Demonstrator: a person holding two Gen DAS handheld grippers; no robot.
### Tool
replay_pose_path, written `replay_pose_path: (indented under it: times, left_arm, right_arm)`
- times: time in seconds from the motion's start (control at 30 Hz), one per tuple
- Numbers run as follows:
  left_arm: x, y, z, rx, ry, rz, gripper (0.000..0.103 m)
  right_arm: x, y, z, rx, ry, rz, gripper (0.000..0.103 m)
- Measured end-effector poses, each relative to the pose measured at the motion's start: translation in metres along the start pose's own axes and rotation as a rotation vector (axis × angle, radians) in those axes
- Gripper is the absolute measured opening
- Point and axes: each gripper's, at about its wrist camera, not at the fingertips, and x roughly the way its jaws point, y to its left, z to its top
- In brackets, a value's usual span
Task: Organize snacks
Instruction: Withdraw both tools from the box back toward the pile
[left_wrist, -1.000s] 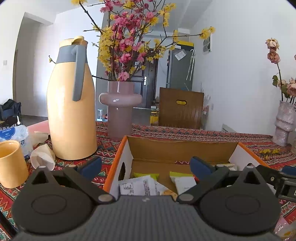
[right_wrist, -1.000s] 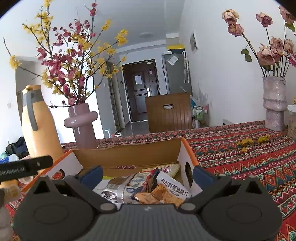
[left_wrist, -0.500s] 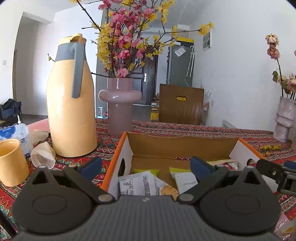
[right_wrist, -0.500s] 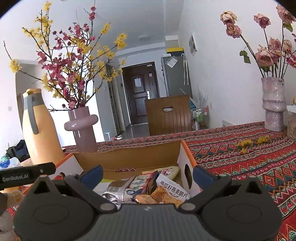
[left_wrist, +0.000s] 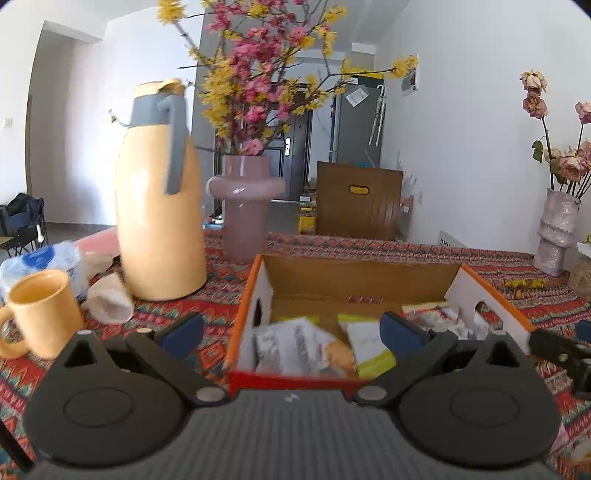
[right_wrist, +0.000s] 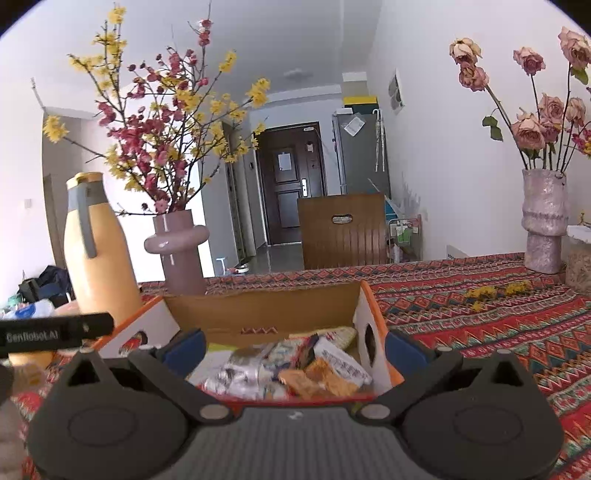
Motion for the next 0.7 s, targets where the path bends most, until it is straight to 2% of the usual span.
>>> replay_pose_path:
  times: [0.23,0.47,0.7]
  left_arm:
    - [-0.024,0.026,-0.031,0.010,0.019,0.050,0.103]
    - [-0.018,0.038,-0.052,0.000,0.027,0.092,0.103]
    - [-0.019,0.035,-0.057,0.023,0.020,0.056,0.103]
  right_arm:
    - [-0.036,-0.021,-0.030,-0.011,0.046,-0.036,0.103]
    - [-0.039,-0.037,-0.054,0.036,0.058,-0.078,0.103]
    - [-0.033,-0.049,-0.056,0.099,0.090,-0.060,0.103]
